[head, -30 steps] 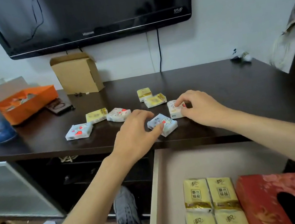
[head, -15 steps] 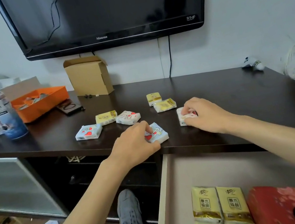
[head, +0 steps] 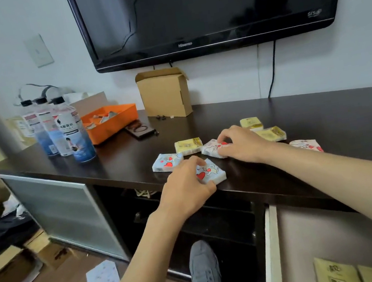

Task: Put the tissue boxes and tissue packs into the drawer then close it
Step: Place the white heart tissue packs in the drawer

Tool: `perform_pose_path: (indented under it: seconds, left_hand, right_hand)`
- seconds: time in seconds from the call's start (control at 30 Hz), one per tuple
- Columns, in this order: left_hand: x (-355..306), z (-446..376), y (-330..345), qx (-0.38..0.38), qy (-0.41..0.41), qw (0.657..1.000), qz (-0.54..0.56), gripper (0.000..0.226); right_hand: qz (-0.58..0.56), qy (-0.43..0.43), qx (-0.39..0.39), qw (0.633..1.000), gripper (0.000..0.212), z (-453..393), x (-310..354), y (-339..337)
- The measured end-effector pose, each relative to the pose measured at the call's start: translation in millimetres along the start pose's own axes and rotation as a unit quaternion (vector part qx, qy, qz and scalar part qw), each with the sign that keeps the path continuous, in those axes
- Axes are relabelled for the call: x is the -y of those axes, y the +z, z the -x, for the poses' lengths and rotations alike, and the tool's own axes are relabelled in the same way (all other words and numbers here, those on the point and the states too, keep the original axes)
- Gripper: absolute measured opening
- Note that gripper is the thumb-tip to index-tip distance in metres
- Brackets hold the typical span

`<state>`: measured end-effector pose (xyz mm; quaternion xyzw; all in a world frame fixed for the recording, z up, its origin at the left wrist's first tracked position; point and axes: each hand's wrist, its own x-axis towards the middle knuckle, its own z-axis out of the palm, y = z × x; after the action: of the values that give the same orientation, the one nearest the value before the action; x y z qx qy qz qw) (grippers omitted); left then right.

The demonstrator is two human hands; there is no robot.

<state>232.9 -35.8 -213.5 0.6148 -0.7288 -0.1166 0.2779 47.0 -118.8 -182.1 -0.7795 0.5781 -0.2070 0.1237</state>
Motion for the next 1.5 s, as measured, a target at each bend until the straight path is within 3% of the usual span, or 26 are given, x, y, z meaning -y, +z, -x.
perform_pose_path:
  seconds: [0.2, 0.33, 0.4, 0.47, 0.53, 0.6, 0.77, 1.0, 1.17, 1.27, 1.33, 1.5]
  left_hand:
    - [4.0, -9.8, 12.2, -0.018, 0.012, 0.999, 0.027, 0.054]
    - [2.2, -12.3, 13.4, -0.031, 0.042, 0.998, 0.046, 0.068]
    - [7.6, -16.1, 0.5, -0.091, 0.025, 0.994, 0.058, 0.061]
    - [23.5, -21.0, -11.5, -0.133, -0.029, 0.990, 0.033, 0.058]
    - [40.9, -19.4, -16.0, -0.064, -0.079, 0.994, -0.050, 0.061]
    - [51.6, -11.5, -12.9, -0.014, -0.074, 0.991, -0.109, 0.057]
    - [47.7, 4.1, -8.6, -0.125, -0.043, 0.990, -0.056, 0.035]
    - [24.6, 7.4, 0.7, -0.129, -0.032, 0.989, -0.063, 0.034]
    - [14.2, 22.9, 0.2, -0.082, 0.017, 0.995, 0.060, 0.026]
    - [1.6, 38.6, 1.7, 0.012, 0.049, 0.987, 0.152, 0.035]
    - [-9.5, 42.6, 5.5, 0.047, 0.057, 0.986, 0.149, 0.038]
    - [-21.0, 30.5, 3.1, 0.030, 0.062, 0.987, 0.145, 0.040]
  right_hand:
    - [0.051, 0.014, -0.013, 0.999, 0.024, 6.9, -12.7, -3.6]
    - [0.061, 0.007, -0.044, 0.997, 0.023, 21.6, -20.0, -9.0]
    - [0.010, -0.039, -0.068, 0.997, 0.028, 28.1, -15.6, -11.1]
    - [-0.026, -0.095, -0.014, 0.995, 0.045, 35.8, -3.6, -13.3]
    - [0.014, -0.140, 0.073, 0.987, 0.057, 42.7, 8.6, -10.4]
    - [0.075, -0.155, 0.123, 0.977, 0.057, 48.3, 14.6, -4.8]
    - [0.095, -0.158, 0.095, 0.978, 0.040, 63.8, 9.5, -4.2]
    - [0.128, -0.121, 0.114, 0.978, 0.028, 76.8, -0.4, -18.4]
    - [0.087, -0.102, 0.084, 0.987, 0.032, 99.9, -12.0, -30.6]
    - [0.061, -0.085, 0.075, 0.992, 0.036, 120.9, -28.2, -37.1]
    - [0.075, -0.095, 0.072, 0.990, 0.038, 125.1, -32.4, -36.0]
    - [0.087, -0.115, 0.085, 0.986, 0.035, 113.8, -29.7, -35.8]
